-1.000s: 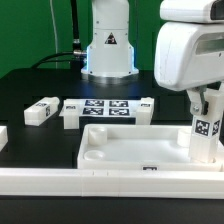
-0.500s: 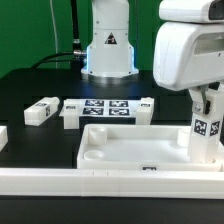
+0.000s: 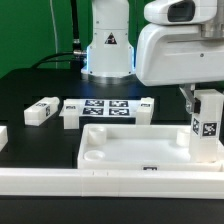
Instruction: Assemble desk
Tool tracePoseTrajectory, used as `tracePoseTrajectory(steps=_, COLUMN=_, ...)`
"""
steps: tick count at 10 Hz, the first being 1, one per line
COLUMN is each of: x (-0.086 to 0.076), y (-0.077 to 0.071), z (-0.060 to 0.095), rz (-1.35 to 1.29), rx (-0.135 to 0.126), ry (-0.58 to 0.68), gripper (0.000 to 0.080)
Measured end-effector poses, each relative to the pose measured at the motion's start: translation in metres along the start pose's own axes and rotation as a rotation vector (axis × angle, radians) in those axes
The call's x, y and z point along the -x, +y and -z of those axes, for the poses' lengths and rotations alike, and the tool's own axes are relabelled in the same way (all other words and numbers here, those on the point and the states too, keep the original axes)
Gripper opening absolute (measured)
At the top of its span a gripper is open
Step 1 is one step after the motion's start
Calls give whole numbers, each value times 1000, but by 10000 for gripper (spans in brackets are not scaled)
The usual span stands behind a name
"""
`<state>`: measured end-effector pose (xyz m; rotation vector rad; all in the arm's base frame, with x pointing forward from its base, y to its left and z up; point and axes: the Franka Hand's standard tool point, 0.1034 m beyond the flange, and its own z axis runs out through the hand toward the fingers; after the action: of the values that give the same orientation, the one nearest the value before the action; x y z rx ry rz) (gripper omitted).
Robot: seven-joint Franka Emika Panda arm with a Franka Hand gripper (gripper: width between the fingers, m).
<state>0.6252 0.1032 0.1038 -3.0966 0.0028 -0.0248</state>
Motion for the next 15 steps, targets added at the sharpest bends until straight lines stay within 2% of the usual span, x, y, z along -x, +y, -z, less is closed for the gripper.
tracePoseTrajectory(steps=6, x=0, y=1, z=0, rz=-382, rx=-1, ry=0, gripper=290)
tracePoseTrajectory(steps=7, x=1, y=2, z=0, rz=-494, rx=-21, ry=-4, gripper=290)
tracePoseTrajectory(steps=10, x=1, y=2, z=0, rz=-881, rx=-57, ry=-19, gripper=290)
tracePoseTrajectory(steps=12, x=1, y=1, z=0, rz=-971, rx=-62, ry=-25, gripper=290)
tracePoseTrajectory(steps=13, x=2, y=1, z=-1, rz=-921, rx=-62, ry=-24, gripper=373)
tracePoseTrajectory(steps=14, x=2, y=1, z=-1, rz=-907, rx=-61, ry=-24, gripper=541)
tracePoseTrajectory(steps=15, x=2, y=0, z=-2, rz=-859, rx=-57, ry=-21, gripper=541)
